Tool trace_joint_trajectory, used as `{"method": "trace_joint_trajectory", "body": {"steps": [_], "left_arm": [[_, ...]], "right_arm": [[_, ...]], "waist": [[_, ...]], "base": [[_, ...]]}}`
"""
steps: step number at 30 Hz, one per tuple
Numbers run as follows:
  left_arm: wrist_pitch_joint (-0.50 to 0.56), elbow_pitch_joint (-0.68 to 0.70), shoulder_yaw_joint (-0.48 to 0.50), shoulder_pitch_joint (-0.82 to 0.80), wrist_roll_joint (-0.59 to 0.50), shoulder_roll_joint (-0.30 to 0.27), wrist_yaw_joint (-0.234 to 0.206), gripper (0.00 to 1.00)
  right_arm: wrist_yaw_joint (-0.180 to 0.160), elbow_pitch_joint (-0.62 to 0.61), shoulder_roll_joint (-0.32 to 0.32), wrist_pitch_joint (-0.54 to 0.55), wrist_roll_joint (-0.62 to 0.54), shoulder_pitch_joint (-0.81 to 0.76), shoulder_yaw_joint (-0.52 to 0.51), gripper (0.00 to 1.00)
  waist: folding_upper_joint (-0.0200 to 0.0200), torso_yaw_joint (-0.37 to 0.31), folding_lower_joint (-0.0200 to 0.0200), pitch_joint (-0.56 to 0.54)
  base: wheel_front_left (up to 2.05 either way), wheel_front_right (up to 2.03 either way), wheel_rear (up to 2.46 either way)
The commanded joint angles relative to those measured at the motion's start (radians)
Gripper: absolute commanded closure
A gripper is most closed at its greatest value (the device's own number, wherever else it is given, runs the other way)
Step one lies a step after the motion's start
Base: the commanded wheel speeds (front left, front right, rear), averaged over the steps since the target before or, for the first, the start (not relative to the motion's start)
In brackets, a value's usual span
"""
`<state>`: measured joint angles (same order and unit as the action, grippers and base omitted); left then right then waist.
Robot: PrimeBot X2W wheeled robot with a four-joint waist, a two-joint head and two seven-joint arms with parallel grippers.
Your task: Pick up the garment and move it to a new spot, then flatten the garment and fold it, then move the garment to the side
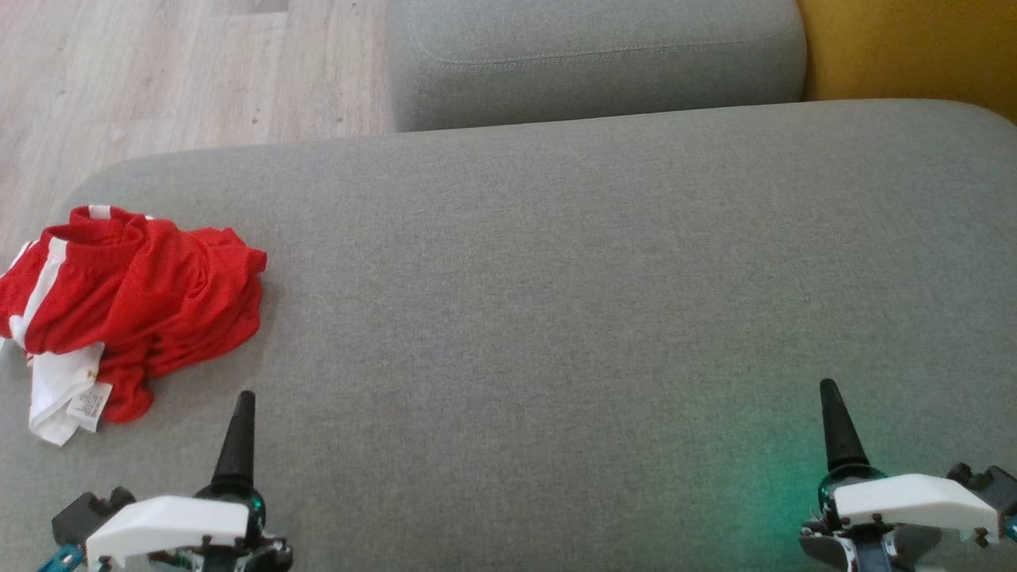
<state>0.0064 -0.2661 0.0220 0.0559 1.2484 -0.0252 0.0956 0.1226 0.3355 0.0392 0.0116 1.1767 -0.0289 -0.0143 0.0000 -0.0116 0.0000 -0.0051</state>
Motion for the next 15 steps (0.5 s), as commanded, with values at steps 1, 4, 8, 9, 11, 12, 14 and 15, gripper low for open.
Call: {"method": "trace_joint_trajectory", "body": {"steps": [1,4,8,9,11,12,14,15], "left_arm": [[-0.013,0.046,0.003,-0.025,-0.040,-0.010,-0.005,0.00],[-0.021,0.055,-0.001,-0.023,-0.078,-0.011,-0.008,0.00],[-0.033,0.069,-0.007,-0.021,-0.137,-0.011,-0.011,0.00],[-0.036,0.071,-0.009,-0.020,-0.151,-0.012,-0.012,0.00],[-0.042,0.077,-0.014,-0.019,-0.183,-0.012,-0.015,0.00],[-0.045,0.080,-0.017,-0.019,-0.200,-0.012,-0.017,0.00],[-0.051,0.087,-0.024,-0.018,-0.231,-0.012,-0.021,0.00],[-0.053,0.091,-0.027,-0.017,-0.246,-0.013,-0.022,0.00]], "right_arm": [[0.002,-0.041,0.004,-0.015,-0.042,0.057,0.016,0.00],[0.003,-0.045,0.004,-0.024,-0.080,0.058,0.026,0.00],[0.003,-0.050,0.004,-0.036,-0.132,0.060,0.040,0.00],[0.003,-0.051,0.004,-0.039,-0.145,0.060,0.044,0.00],[0.003,-0.053,0.004,-0.045,-0.172,0.061,0.050,0.00],[0.003,-0.054,0.005,-0.048,-0.185,0.061,0.053,0.00],[0.003,-0.056,0.005,-0.054,-0.211,0.061,0.061,0.00],[0.003,-0.057,0.005,-0.057,-0.224,0.062,0.064,0.00]], "waist": [[0.0000,-0.001,0.0000,-0.001],[0.0000,-0.003,0.0000,-0.004],[0.0000,-0.005,0.0000,-0.008],[0.0000,-0.005,0.0000,-0.009],[0.0000,-0.005,0.0000,-0.011],[0.0000,-0.006,0.0000,-0.012],[0.0000,-0.006,0.0000,-0.014],[0.0000,-0.006,0.0000,-0.014]], "base": [[0.00,0.00,0.00],[0.00,0.00,0.00],[0.00,0.00,0.00],[0.00,0.00,0.00],[0.00,0.00,0.00],[0.00,0.00,0.00],[0.00,0.00,0.00],[0.00,0.00,0.00]]}}
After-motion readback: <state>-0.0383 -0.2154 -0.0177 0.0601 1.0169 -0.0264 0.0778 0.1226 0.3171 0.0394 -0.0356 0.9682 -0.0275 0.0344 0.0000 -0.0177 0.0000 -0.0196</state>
